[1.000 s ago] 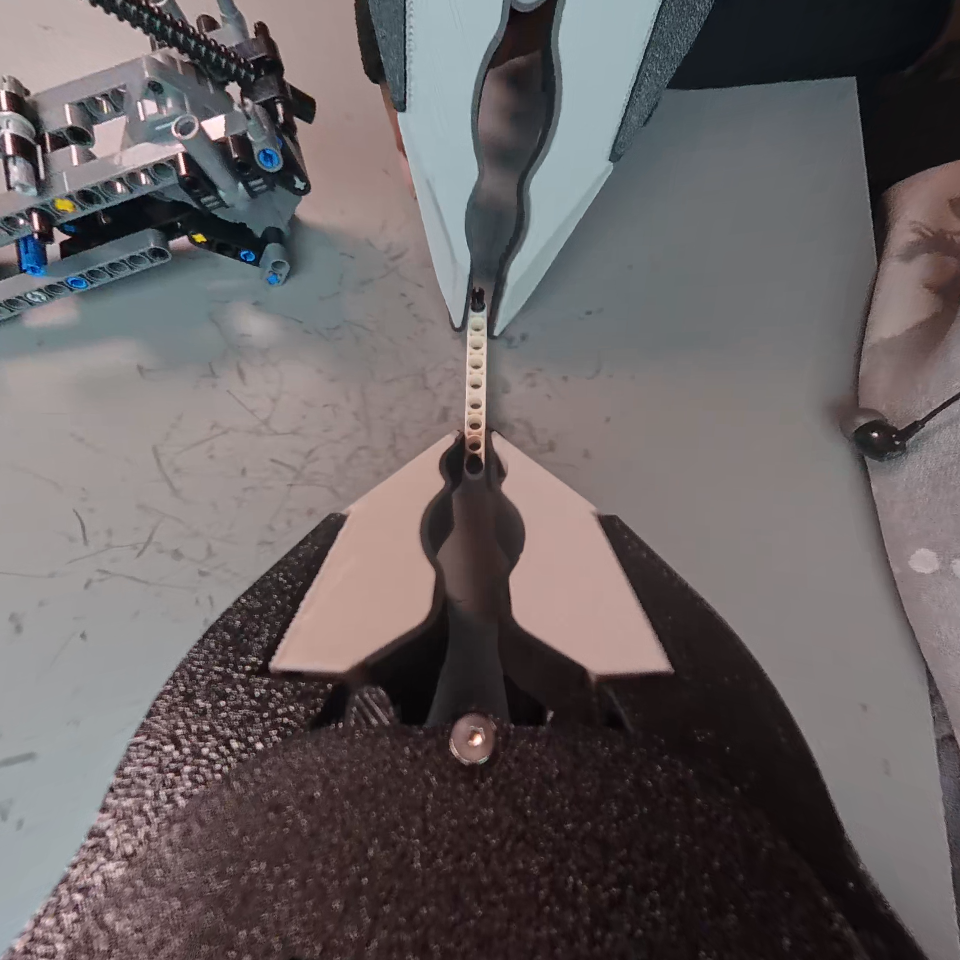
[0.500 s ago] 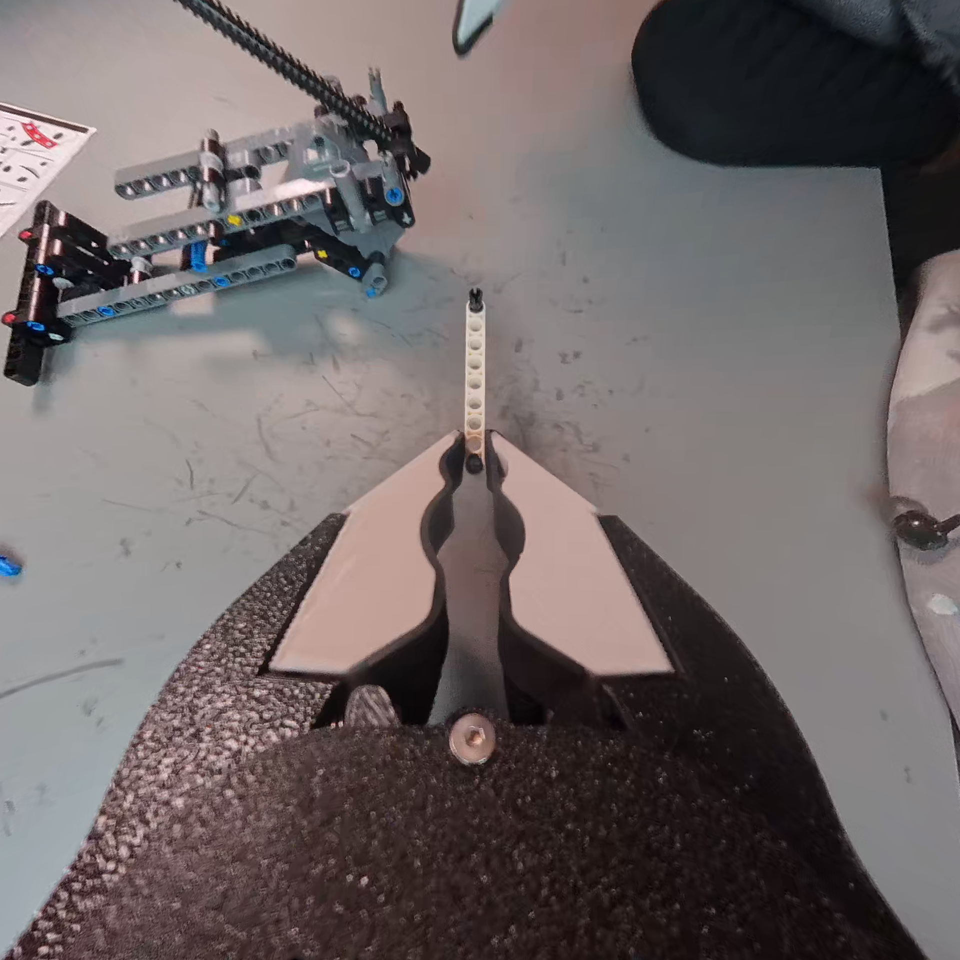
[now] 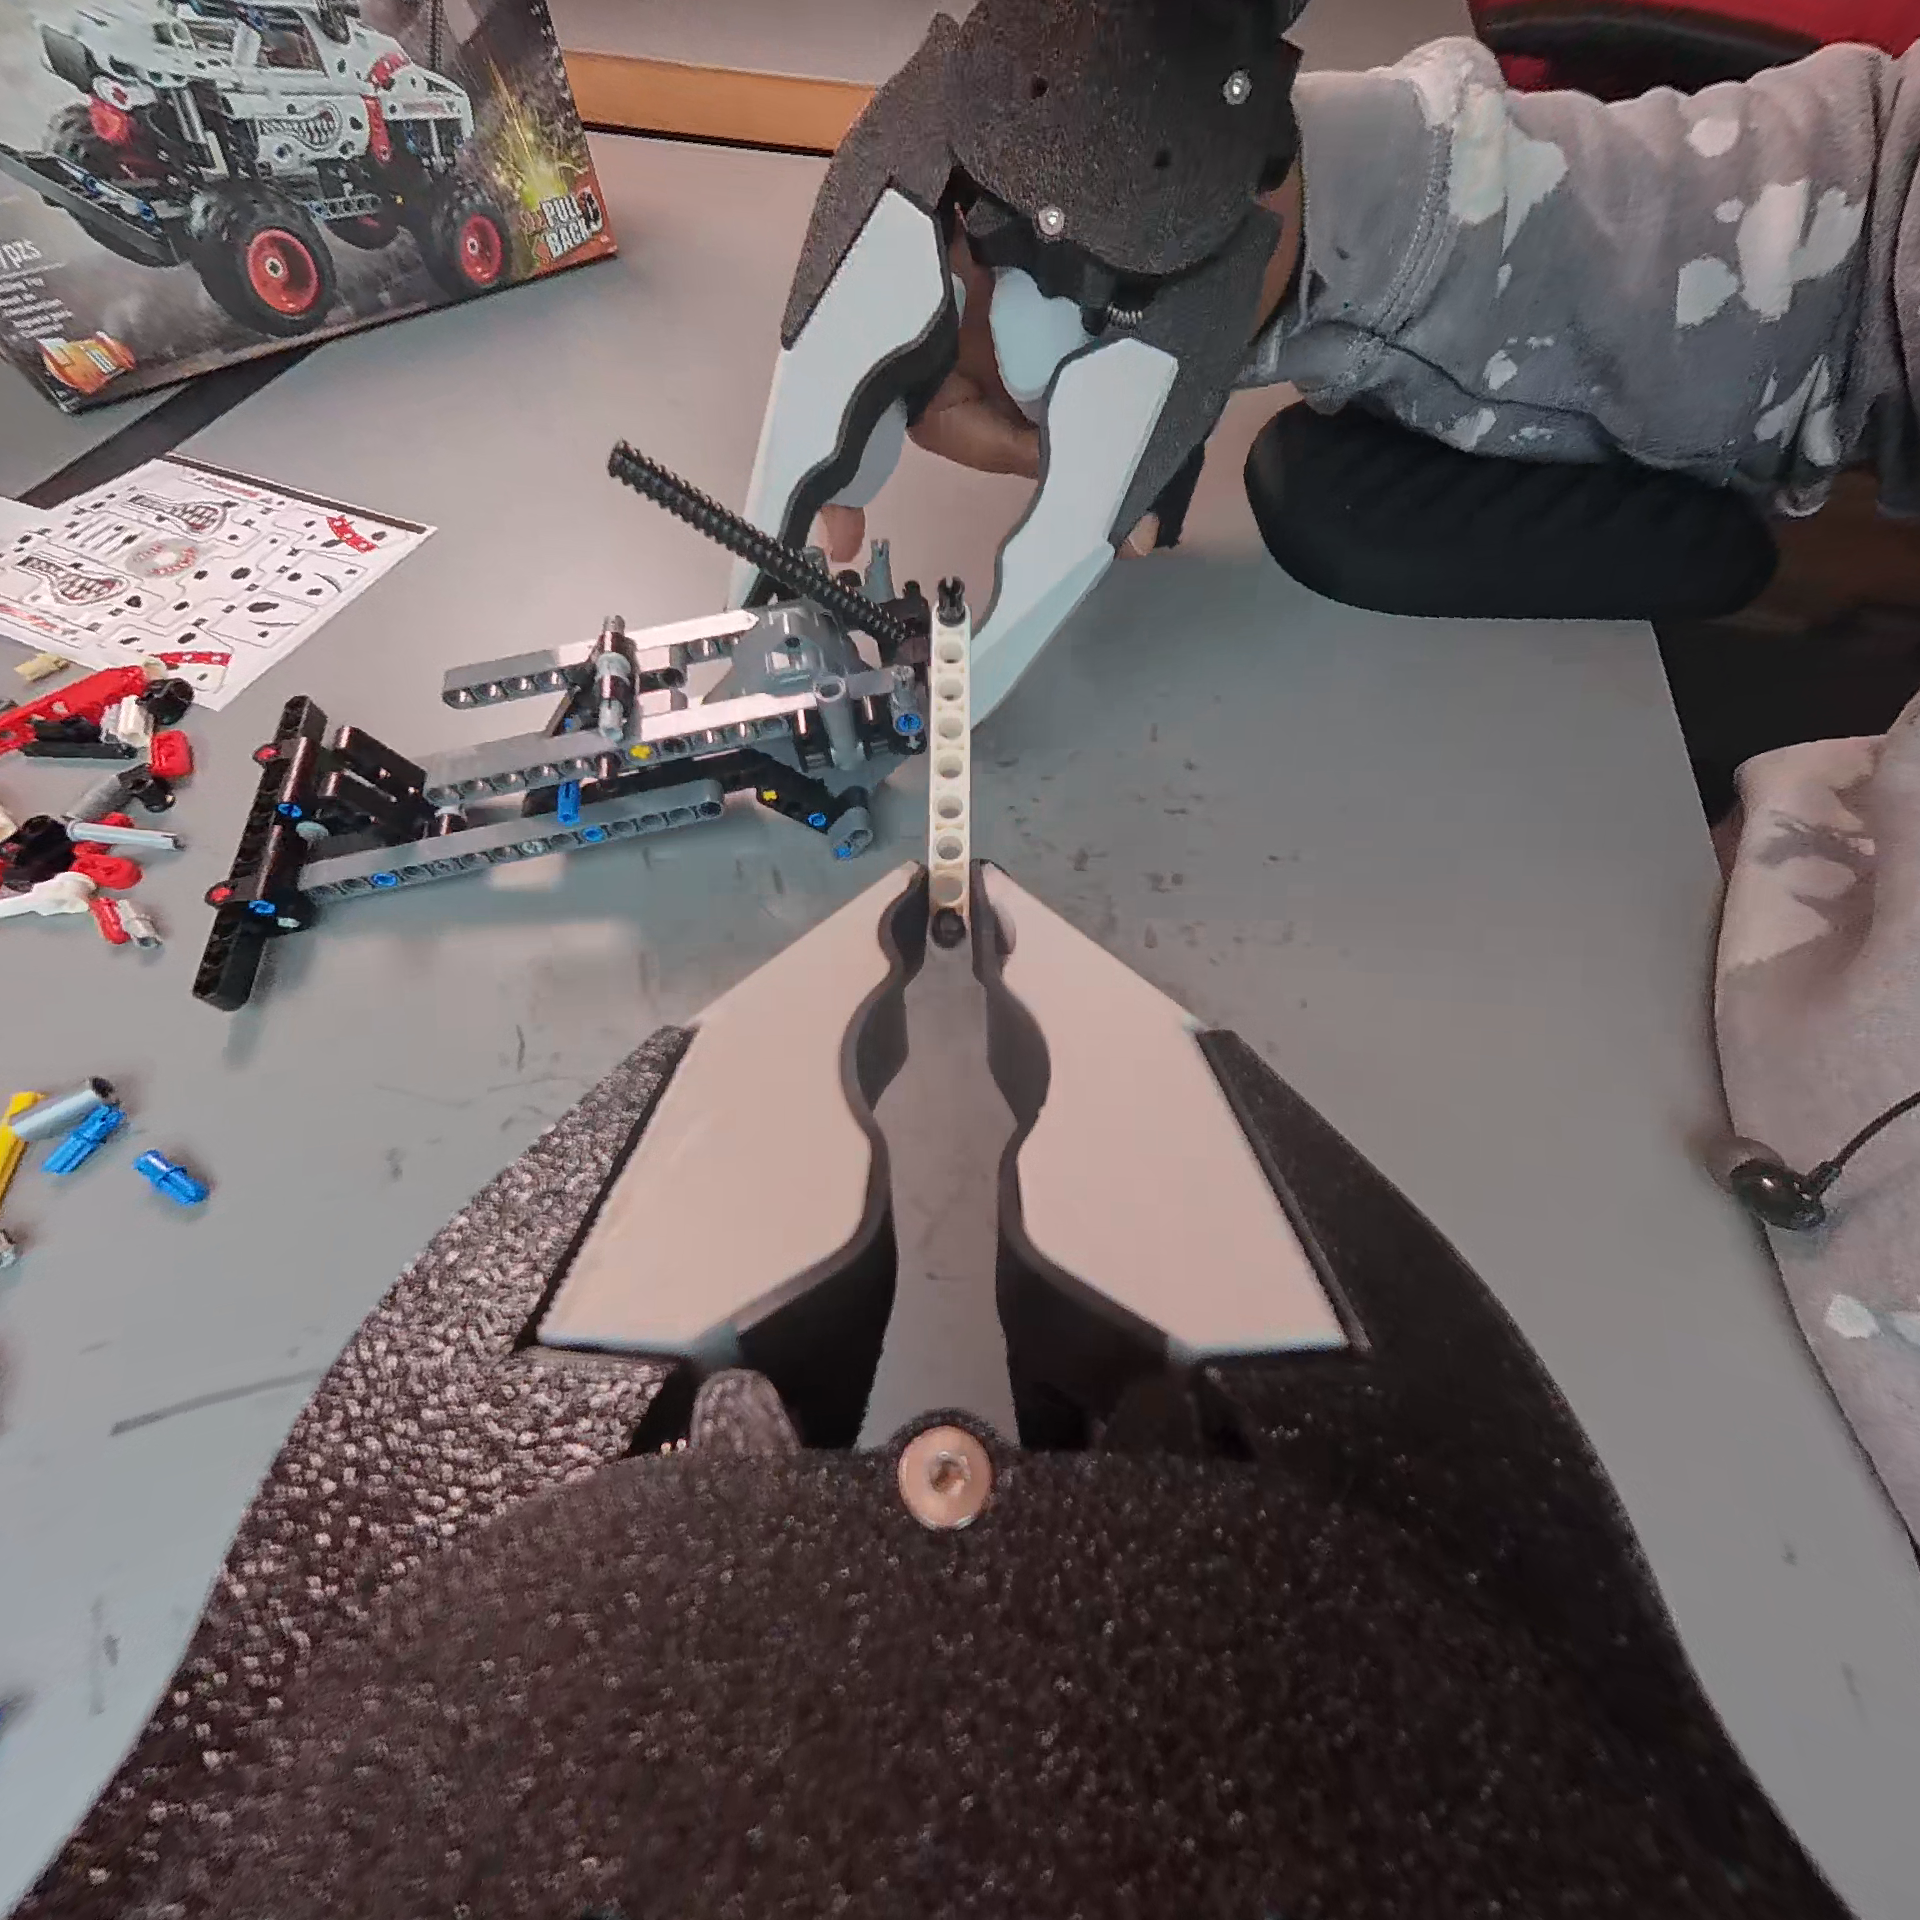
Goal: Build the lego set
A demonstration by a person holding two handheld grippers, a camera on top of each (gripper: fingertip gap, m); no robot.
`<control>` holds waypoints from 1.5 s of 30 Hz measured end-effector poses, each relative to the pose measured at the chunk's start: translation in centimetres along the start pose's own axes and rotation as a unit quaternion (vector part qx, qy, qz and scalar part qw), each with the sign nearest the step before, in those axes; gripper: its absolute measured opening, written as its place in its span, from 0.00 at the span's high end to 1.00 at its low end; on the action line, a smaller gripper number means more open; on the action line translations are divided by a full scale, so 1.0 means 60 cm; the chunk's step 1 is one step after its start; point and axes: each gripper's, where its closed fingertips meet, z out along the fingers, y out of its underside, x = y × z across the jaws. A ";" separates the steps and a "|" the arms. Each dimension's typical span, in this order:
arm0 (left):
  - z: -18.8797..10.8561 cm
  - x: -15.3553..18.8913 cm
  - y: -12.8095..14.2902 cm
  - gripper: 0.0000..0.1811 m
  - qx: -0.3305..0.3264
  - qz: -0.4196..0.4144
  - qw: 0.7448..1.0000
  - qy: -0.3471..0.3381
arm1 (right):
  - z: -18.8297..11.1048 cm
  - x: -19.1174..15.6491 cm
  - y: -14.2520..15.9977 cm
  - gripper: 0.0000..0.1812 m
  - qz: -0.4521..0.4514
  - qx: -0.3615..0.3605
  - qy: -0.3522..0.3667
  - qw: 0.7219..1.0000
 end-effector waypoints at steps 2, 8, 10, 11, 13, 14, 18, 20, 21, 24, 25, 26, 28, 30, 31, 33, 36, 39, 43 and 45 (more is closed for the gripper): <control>-0.002 -0.002 0.000 0.95 0.002 -0.001 1.000 -0.001 | 0.006 -0.011 -0.006 0.67 0.012 -0.025 0.022 0.999; -0.006 0.004 -0.005 0.95 0.011 0.008 1.000 0.010 | 0.019 -0.059 -0.030 0.67 0.017 -0.040 0.040 0.998; -0.007 0.010 -0.007 0.95 0.015 0.013 1.000 0.015 | 0.022 -0.065 -0.032 0.67 0.002 -0.037 0.039 0.999; -0.007 0.013 -0.008 0.95 0.017 0.016 1.000 0.018 | 0.021 -0.067 -0.033 0.67 0.001 -0.036 0.036 0.999; -0.010 0.019 -0.010 0.95 0.021 0.023 0.999 0.025 | 0.019 -0.075 -0.034 0.66 0.010 -0.037 0.026 0.999; -0.011 0.020 -0.012 0.95 0.023 0.025 0.999 0.028 | 0.018 -0.079 -0.035 0.64 0.018 -0.038 0.021 0.999; -0.011 0.020 -0.013 0.95 0.025 0.025 0.999 0.031 | 0.007 -0.104 -0.042 0.60 0.030 -0.036 -0.015 0.999; -0.011 0.016 -0.013 0.95 0.025 0.027 0.999 0.031 | 0.000 -0.114 -0.043 0.65 0.013 -0.032 -0.034 0.999; -0.012 0.012 -0.014 0.95 0.024 0.026 0.999 0.032 | -0.003 -0.113 -0.041 0.66 0.002 -0.033 -0.035 0.999; -0.016 0.011 -0.020 0.95 0.034 0.011 0.998 0.053 | -0.008 -0.107 -0.040 0.67 -0.042 -0.016 -0.031 0.998; -0.018 0.016 -0.022 0.95 0.038 0.007 0.997 0.068 | -0.007 -0.105 -0.043 0.67 -0.054 -0.007 -0.026 0.998; -0.020 0.022 -0.023 0.95 0.041 0.004 0.996 0.081 | -0.003 -0.104 -0.045 0.66 -0.062 0.001 -0.021 0.998; -0.021 0.033 -0.022 0.95 0.042 0.006 0.995 0.095 | 0.003 -0.103 -0.048 0.69 -0.069 0.009 -0.008 0.998; -0.019 0.040 -0.017 0.95 0.036 0.009 0.994 0.100 | 0.004 -0.094 -0.048 0.75 -0.071 0.008 0.007 0.997; -0.018 0.041 -0.015 0.95 0.033 0.012 0.995 0.097 | 0.003 -0.092 -0.047 0.75 -0.063 0.007 0.006 0.998; -0.015 0.041 -0.012 0.95 0.029 0.016 0.995 0.091 | 0.005 -0.088 -0.044 0.77 -0.047 0.004 0.008 0.999; -0.012 0.036 -0.012 0.95 0.027 0.015 0.996 0.079 | 0.006 -0.093 -0.044 0.75 -0.061 0.004 0.007 0.998; -0.011 0.032 -0.013 0.95 0.030 0.013 0.997 0.072 | -0.010 -0.087 -0.047 0.71 -0.053 0.016 -0.004 0.998; -0.011 0.030 -0.014 0.95 0.032 0.011 0.997 0.070 | -0.053 -0.050 -0.080 0.76 0.044 0.108 -0.010 0.993; -0.009 0.030 -0.011 0.95 0.027 0.013 0.997 0.068 | -0.060 -0.036 -0.082 0.75 0.073 0.136 -0.010 0.988</control>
